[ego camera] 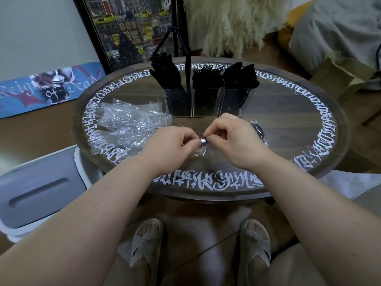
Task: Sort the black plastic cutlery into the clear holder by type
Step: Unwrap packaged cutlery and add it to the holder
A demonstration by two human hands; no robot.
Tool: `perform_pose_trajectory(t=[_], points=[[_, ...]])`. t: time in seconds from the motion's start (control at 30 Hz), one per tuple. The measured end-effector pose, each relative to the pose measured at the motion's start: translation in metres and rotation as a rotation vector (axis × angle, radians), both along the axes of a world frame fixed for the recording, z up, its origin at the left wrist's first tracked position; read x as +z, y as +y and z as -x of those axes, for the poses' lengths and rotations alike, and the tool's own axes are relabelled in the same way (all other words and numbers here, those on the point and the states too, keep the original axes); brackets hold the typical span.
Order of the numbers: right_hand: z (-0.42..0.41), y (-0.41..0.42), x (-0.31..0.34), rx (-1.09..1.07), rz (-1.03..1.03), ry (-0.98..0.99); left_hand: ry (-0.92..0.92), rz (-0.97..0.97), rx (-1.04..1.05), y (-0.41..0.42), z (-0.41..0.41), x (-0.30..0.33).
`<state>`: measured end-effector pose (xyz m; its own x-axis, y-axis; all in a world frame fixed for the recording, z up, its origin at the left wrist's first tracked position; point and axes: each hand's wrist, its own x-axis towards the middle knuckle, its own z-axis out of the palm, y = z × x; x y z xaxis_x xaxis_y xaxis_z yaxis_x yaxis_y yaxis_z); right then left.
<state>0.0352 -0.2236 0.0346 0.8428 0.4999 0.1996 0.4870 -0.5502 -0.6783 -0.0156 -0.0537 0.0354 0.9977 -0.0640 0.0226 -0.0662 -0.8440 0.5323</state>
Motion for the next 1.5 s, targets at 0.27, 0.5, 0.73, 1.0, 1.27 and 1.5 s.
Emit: perform_pose_trajectory(t=[0.27,0.5,0.73,1.0,1.27,1.5], points=[[-0.003,-0.008,0.011,-0.098,-0.282,0.200,0.057,0.175,0.110,0.010,-0.001,0.001],[-0.001,-0.002,0.008,-0.150,-0.191,0.300,0.059,0.212,0.093,0.007,0.002,0.001],[-0.008,-0.004,0.007,-0.333,-0.259,0.345,0.052,0.093,0.074,0.012,0.002,0.000],[0.008,0.002,0.017,-0.208,-0.244,-0.186,0.031,-0.001,0.177,0.014,-0.001,-0.001],[0.001,0.004,0.005,-0.220,0.133,0.015,0.062,0.021,0.067,0.008,0.003,0.003],[0.003,0.004,0.008,-0.167,-0.138,0.296,0.061,0.078,0.046,0.012,0.003,0.003]])
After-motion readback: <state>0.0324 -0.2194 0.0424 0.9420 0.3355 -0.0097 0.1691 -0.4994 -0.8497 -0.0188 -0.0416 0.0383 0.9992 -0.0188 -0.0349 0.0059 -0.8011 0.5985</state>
